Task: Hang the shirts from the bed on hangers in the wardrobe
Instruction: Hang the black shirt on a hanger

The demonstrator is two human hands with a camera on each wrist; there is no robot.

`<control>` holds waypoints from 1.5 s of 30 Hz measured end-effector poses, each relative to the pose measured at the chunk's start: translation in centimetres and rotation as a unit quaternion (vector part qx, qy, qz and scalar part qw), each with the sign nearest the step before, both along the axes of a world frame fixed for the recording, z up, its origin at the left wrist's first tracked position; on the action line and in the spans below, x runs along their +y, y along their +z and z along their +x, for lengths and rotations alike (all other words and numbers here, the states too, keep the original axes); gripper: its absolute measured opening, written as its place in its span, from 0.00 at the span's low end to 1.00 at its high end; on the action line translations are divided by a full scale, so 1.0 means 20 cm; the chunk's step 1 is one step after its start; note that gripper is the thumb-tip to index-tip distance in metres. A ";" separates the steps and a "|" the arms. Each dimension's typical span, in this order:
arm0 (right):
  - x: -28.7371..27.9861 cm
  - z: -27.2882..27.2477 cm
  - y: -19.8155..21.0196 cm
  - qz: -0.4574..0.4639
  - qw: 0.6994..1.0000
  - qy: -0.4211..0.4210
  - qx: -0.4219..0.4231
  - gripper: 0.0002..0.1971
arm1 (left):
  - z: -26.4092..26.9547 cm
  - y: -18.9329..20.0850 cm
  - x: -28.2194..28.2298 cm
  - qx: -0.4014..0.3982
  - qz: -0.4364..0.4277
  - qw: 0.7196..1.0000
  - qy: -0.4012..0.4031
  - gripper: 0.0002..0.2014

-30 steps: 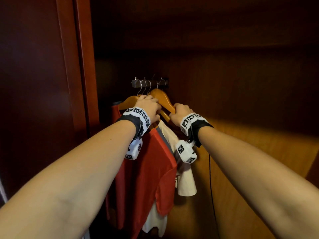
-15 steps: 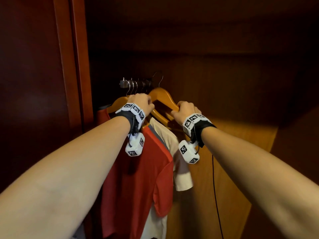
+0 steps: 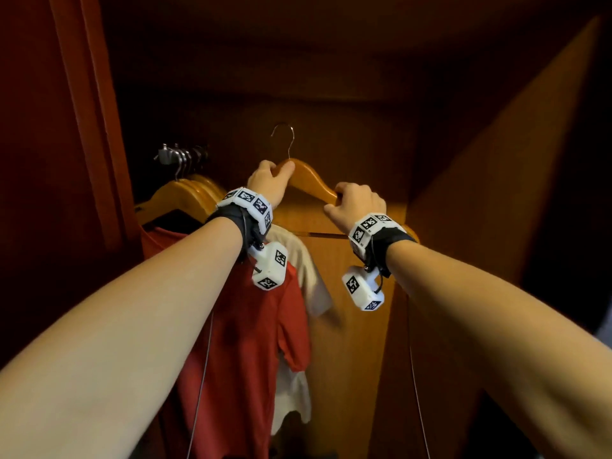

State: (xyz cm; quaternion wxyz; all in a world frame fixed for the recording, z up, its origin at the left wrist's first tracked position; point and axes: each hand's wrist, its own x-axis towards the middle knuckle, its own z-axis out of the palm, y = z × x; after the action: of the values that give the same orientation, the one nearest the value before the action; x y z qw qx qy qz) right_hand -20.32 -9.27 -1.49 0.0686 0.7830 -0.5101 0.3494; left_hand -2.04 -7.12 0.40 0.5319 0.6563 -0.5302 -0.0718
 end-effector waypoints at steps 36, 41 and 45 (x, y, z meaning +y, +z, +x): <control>1.45 -2.16 -0.43 0.088 0.952 -0.284 -0.078 0.18 | -2.45 -0.54 1.00 0.205 0.009 0.889 -0.410 0.20; 1.59 -2.58 -0.55 0.115 0.927 -0.334 -0.128 0.18 | -2.92 -0.66 1.08 0.233 0.044 0.837 -0.493 0.13; 1.60 -2.96 -0.67 0.120 0.905 -0.374 -0.166 0.12 | -3.30 -0.76 1.04 0.264 0.086 0.787 -0.551 0.09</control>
State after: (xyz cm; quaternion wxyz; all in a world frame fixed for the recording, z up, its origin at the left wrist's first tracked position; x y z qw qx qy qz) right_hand -79.44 22.68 -14.89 0.0147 0.4679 -0.8074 0.3591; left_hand -68.08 13.72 -14.84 0.4626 0.2509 -0.6325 -0.5684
